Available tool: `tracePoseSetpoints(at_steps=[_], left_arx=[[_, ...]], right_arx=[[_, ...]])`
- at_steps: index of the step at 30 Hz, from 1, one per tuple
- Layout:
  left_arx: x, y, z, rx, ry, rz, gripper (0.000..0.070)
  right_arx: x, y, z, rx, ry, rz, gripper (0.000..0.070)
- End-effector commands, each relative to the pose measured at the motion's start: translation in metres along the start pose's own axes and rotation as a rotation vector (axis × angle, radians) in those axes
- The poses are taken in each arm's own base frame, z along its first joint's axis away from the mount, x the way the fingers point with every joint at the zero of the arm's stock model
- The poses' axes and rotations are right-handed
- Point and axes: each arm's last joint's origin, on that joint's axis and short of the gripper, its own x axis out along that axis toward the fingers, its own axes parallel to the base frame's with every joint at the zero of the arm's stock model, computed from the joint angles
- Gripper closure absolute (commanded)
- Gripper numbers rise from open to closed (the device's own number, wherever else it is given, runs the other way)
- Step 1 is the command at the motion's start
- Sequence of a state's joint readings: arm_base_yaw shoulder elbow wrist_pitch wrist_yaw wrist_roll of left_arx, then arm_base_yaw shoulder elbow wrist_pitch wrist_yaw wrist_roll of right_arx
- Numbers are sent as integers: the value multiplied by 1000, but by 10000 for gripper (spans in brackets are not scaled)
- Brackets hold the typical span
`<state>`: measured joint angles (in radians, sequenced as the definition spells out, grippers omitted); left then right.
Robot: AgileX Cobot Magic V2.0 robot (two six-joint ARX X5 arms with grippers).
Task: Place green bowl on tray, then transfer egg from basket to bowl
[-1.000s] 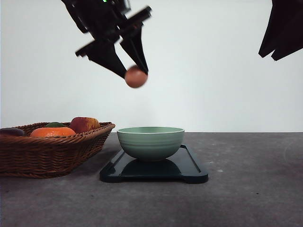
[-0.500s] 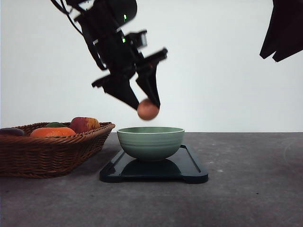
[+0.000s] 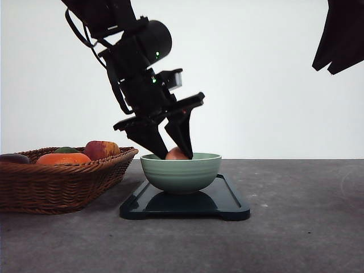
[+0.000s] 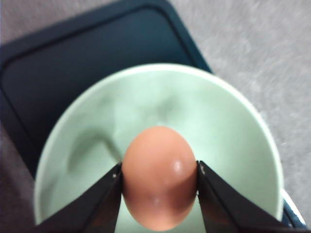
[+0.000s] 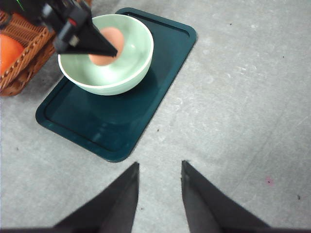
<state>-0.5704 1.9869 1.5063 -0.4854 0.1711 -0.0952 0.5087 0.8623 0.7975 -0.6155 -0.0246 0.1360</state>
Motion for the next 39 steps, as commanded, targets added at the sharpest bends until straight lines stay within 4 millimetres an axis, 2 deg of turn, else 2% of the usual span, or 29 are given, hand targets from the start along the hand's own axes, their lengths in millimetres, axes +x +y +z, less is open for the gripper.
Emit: tracePoseSetpoints(at_steps=[1,8,14,23,28,33,39], left_arx=[[11,-3,2,21,5,-6,513],[19,-3,-1,21,21,-6,509],[19,-3,-1,20,21,-8,380],[7,-6,2,10,17,-20,376],[-14,-10,10,16,-16,-22,336],[-52,-17,17,6,-74,-30,336],[-93,-24,15,-22,-78,-54,338]], right_arx=[[0,1,3,4,-10,3,532],[0,1,3,4,-10,3,532],[0,1,3,3,-10,2,532],[0,1,3,3,-11,2,532],[0,1,3,4,-11,2,532],[0,1,3,4,-11,2,532],[0,1,3,4,-11,2,532]])
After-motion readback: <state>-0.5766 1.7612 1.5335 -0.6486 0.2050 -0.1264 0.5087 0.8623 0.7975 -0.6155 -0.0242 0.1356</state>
